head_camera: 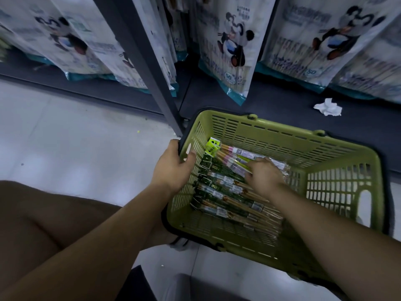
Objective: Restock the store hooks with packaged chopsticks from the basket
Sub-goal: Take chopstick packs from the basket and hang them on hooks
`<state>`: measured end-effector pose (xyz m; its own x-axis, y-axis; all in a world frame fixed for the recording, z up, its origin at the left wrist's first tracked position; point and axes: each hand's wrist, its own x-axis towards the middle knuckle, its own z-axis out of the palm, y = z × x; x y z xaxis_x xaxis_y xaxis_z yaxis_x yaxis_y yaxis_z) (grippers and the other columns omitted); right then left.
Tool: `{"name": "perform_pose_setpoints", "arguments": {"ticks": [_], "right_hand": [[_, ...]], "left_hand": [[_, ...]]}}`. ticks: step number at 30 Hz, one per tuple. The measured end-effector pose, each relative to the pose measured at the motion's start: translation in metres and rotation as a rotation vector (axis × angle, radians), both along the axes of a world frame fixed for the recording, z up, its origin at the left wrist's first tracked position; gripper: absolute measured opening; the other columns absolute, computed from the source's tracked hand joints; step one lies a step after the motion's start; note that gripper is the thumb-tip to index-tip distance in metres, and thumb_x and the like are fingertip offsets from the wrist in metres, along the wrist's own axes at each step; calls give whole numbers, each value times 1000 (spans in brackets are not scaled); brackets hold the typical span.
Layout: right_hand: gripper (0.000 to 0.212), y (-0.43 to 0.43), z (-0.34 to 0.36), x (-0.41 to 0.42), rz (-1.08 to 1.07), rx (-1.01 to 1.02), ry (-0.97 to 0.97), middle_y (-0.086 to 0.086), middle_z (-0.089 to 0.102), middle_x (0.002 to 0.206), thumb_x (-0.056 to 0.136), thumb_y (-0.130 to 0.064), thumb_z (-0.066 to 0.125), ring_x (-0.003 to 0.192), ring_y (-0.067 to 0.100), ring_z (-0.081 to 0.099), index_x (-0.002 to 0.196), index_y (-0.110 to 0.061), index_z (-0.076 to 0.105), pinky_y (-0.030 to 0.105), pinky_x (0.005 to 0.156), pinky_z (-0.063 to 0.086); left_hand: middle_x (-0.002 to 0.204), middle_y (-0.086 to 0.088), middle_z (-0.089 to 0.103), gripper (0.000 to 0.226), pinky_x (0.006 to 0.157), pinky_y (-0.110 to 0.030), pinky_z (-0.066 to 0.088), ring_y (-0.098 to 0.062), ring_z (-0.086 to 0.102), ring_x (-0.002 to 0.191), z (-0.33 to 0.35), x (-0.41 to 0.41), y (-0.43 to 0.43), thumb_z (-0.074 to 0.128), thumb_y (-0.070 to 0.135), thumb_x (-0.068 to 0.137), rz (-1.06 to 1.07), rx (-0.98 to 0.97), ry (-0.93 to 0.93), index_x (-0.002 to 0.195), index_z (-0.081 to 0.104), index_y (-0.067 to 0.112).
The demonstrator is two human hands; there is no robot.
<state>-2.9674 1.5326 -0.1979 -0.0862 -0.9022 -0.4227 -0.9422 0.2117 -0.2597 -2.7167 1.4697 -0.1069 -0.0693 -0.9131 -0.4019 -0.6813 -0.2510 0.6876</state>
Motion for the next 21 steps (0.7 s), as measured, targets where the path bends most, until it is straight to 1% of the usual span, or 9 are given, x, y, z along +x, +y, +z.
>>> {"name": "perform_pose_setpoints", "arguments": {"ticks": [2,4,6,7,10,13,15,18,21], "right_hand": [[16,-1,18,3,-89,-41,-160,3,58,85,97,-35,62,88,29,60,90,-22,66,32,62,39],[23,-1,42,15,-183,-93,-400,-3,58,72,94,-32,69,71,23,58,73,-30,59,32,57,34],[17,-2,70,35,-231,-167,-647,-2,63,67,92,-28,73,63,21,59,76,-28,67,35,57,41],[13,-4,83,45,-237,-205,-732,0,65,66,90,-26,75,61,21,60,78,-23,71,35,57,45],[23,-9,111,72,-200,-243,-949,-8,60,57,86,-22,77,49,6,50,66,-30,68,21,49,39],[12,-11,108,79,-235,-137,-1078,-11,63,62,85,-29,78,57,2,53,74,-29,75,19,57,40],[10,-10,88,67,-307,-52,-987,-13,72,77,88,-34,78,71,3,64,91,-24,78,23,68,46],[9,-2,44,31,-354,24,-635,-9,72,91,93,-30,73,92,16,70,99,-23,74,25,74,49],[37,4,8,1,-315,93,-314,7,69,122,95,-39,69,110,27,66,124,-16,68,34,89,53]], "left_hand": [[126,-10,59,43,94,-45,51,-31,59,112,5,0,3,60,37,100,-81,-56,-76,136,46,19],[142,-17,46,57,105,-47,42,-34,46,128,12,-3,9,64,27,97,-152,-282,-157,145,42,5],[139,-14,47,47,107,-44,39,-31,44,128,21,-10,13,63,31,94,-204,-469,-181,134,56,6],[136,-9,47,44,107,-40,38,-26,44,128,25,-15,14,59,38,94,-208,-476,-147,128,62,11],[122,6,52,35,103,-35,46,-15,53,120,36,-28,13,54,49,95,-87,-225,169,114,69,24],[91,7,68,12,72,-32,54,-8,67,87,42,-32,9,57,39,102,109,-56,431,98,68,32],[82,3,73,12,68,-31,55,-8,71,77,41,-25,4,54,32,106,206,-20,503,98,62,27],[69,-1,67,13,58,-37,55,-21,66,58,37,-12,0,48,33,107,236,39,626,100,54,24],[63,-2,58,16,52,-37,52,-18,53,48,33,-10,1,47,35,107,202,10,599,93,53,31]]}}
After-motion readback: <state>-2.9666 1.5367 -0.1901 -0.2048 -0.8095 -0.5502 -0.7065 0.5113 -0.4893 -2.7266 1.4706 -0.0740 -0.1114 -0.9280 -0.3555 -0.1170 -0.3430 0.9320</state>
